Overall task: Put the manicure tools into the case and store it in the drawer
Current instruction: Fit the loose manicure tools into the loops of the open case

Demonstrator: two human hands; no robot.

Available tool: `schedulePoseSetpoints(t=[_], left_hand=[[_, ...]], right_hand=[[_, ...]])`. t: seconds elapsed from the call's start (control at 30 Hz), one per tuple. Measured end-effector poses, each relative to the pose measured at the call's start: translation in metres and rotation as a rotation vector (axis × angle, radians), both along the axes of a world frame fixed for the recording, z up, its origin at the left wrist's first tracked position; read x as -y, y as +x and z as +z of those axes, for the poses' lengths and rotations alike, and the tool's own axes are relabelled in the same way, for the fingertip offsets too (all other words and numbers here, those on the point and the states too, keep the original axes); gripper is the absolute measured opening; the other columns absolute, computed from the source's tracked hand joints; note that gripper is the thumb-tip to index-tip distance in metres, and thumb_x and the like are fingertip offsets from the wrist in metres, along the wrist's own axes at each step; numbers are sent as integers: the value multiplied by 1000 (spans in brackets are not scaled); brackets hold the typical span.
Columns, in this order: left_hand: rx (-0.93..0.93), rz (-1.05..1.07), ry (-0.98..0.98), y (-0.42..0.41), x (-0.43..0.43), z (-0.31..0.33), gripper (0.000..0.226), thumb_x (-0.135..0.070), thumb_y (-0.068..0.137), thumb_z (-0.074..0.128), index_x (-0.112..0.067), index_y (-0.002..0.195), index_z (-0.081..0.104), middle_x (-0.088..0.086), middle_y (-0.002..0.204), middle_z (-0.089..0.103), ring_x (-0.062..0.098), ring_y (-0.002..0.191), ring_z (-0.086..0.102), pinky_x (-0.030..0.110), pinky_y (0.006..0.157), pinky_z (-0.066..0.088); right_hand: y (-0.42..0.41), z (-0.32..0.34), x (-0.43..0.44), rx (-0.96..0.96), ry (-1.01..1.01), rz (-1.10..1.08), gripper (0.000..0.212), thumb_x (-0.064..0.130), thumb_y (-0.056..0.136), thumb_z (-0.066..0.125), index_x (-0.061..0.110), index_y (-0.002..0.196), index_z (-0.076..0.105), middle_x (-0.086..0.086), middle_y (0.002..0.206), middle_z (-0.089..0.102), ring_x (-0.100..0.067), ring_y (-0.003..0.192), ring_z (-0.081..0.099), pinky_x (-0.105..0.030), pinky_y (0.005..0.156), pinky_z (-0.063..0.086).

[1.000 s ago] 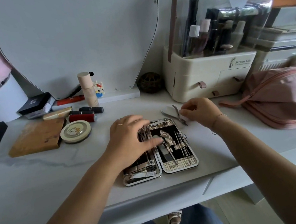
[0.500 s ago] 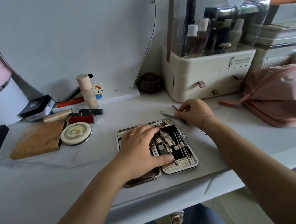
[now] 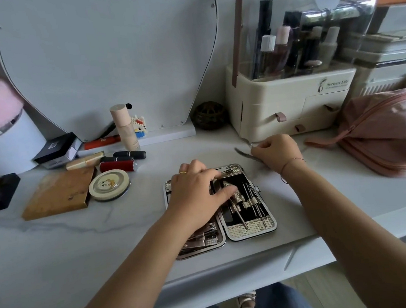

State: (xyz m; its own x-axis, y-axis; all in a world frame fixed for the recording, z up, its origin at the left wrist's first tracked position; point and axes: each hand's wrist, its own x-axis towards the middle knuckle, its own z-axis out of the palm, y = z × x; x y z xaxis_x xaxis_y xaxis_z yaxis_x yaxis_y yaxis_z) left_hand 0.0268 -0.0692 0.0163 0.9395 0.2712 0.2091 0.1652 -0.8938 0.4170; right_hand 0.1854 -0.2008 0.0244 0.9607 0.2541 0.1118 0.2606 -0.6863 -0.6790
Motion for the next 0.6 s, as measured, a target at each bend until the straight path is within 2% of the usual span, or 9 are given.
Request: schedulePoseSetpoints(t=[0.1,0.2,0.3,0.4,0.5,0.6], left_hand=[[16,30,-59,8,-3,-2,37,-56,81,58,-31,109,64,-6,104,45,19,112,38,32,90,27],[20,62,-131,13,-4,-1,26,-52,79,63,-35,98,66,-6,103,46,18,112,39,33,89,26],[-2,100,-158,18,-1,3,22,-51,75,68,-36,91,68,-6,102,47,19,111,39,34,88,27],[-49,104,-157,23,1,8,19,-48,77,68,-34,90,70,-4,105,51,20,112,38,36,86,27],[-84,87,-152,25,2,10,18,-46,79,66,-34,91,71,-4,108,51,21,114,38,36,85,25],[-74,86,-150,23,1,8,23,-50,76,68,-34,93,66,-3,110,50,21,116,37,37,87,26]], right_hand=[[-8,6,8,-162,321,38,15,8,80,58,4,67,64,-7,55,61,-9,39,41,-20,44,35],[-25,9,9,-383,575,167,9,1,84,55,6,82,63,-5,59,63,-5,36,40,-15,38,34],[-37,2,5,-469,684,237,13,-1,85,53,4,85,65,-6,61,62,-5,37,43,-15,36,34],[-40,0,4,-466,758,232,13,-1,86,53,4,81,64,-4,58,63,-6,37,45,-14,36,35],[-40,0,6,-463,773,241,14,-3,86,52,3,79,62,-7,60,62,-6,38,47,-15,38,38],[-41,-3,6,-474,755,265,6,-1,87,53,0,88,59,-13,66,61,-7,38,50,-16,38,41]])
